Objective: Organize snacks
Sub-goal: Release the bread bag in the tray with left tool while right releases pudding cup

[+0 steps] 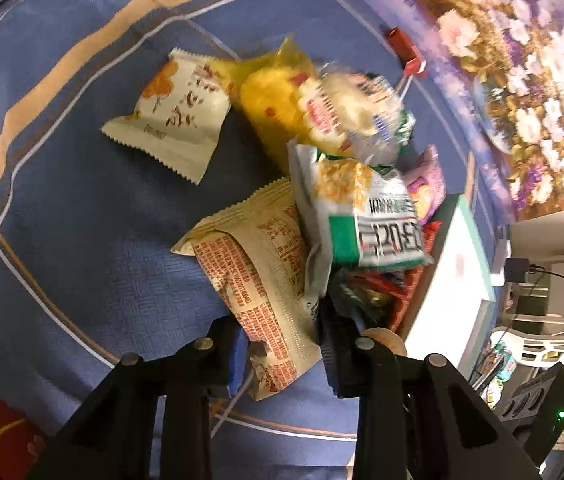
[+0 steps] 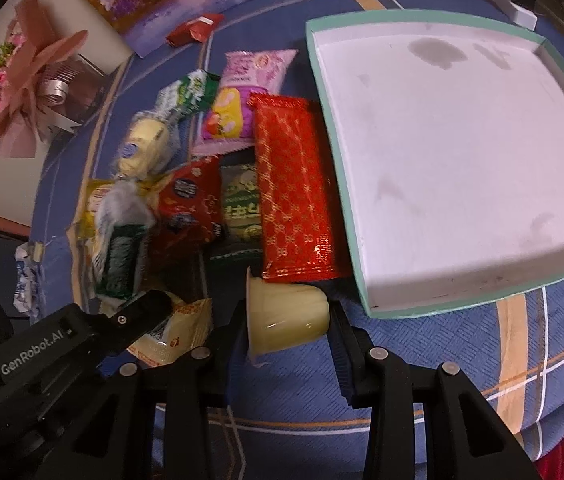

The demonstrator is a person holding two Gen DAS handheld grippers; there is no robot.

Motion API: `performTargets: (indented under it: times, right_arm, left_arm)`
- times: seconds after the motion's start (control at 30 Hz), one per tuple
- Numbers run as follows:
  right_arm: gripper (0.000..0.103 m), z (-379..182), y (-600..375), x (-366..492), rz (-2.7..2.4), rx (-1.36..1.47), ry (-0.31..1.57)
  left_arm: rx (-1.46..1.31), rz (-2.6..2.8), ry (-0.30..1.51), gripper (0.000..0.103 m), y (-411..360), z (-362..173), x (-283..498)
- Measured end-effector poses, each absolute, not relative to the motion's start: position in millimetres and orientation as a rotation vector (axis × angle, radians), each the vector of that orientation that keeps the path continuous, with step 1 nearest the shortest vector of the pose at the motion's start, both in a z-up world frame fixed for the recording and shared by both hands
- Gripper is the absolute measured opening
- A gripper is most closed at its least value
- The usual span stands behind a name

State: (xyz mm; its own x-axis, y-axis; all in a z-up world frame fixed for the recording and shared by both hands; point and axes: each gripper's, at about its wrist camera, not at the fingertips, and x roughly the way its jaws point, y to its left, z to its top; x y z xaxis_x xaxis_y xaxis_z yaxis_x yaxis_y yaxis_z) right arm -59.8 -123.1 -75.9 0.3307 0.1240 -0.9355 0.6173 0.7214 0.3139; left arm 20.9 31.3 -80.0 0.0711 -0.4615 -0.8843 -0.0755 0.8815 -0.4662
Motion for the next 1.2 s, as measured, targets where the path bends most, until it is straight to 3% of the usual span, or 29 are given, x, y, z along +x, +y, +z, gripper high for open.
performTargets:
  times: [0.33,0.57,1.2]
  right_arm:
    - [0.04,-27.9,-133.7,-77.4,-0.373,0.728,1.074]
    - [0.04,-31.2,-154.4,-85.5,-0.432,0.755,1.072]
    - [0.04,-46.2,-286.1,-174.8,-0.797,0.961,0.996]
  left_arm:
    - [-0.441,-0.384,1.314,0.033,39.2,-31.1,8.0]
    - [-0.393,-0.412,1.25,0.033,29.9,-13.8,0.3]
    - [-0.055,-0.697,1.22,0.033,-117.5,-17.7,-50.0]
